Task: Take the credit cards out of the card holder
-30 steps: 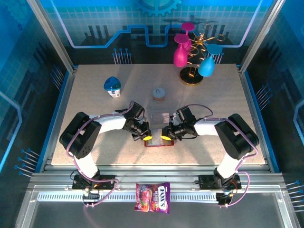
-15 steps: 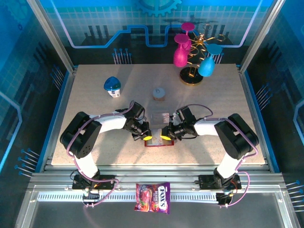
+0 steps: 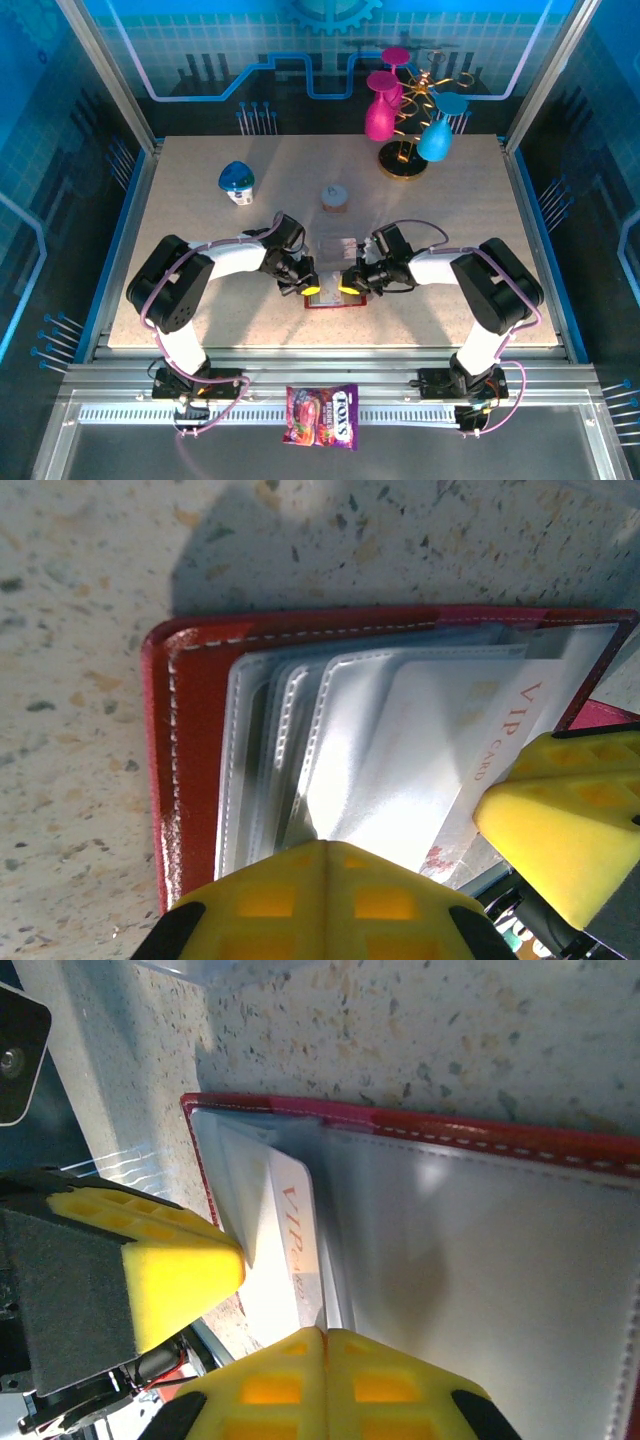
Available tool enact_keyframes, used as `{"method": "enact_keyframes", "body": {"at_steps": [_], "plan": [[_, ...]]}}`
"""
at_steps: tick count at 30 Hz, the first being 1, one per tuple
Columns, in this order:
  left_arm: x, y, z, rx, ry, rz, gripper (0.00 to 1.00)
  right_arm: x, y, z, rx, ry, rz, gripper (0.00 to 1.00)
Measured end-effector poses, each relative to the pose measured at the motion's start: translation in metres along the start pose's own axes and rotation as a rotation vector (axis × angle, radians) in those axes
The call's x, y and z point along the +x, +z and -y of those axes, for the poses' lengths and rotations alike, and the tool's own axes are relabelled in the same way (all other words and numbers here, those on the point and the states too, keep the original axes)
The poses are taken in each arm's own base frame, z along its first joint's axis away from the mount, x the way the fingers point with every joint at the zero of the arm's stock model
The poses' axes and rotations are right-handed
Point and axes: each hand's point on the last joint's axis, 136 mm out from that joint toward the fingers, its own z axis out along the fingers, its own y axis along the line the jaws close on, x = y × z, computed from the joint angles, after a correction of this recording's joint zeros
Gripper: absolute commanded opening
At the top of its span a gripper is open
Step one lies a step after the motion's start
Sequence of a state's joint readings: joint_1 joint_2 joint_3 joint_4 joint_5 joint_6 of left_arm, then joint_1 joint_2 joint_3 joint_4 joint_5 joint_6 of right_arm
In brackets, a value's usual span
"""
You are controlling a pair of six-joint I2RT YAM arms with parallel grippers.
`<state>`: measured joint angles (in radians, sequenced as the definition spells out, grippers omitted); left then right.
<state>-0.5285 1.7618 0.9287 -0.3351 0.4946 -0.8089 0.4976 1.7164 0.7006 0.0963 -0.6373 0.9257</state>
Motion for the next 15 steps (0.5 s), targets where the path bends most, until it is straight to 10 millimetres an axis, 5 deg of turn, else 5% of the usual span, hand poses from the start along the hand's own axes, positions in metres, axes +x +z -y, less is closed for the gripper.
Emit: {"method": "enact_keyframes", "body": {"at_steps": [15], "plan": [[0.000,0.000,0.000,0.000,0.000,0.000,0.05,-0.003,-0.027,0.016,0.032,-0.012,0.019,0.05]]}}
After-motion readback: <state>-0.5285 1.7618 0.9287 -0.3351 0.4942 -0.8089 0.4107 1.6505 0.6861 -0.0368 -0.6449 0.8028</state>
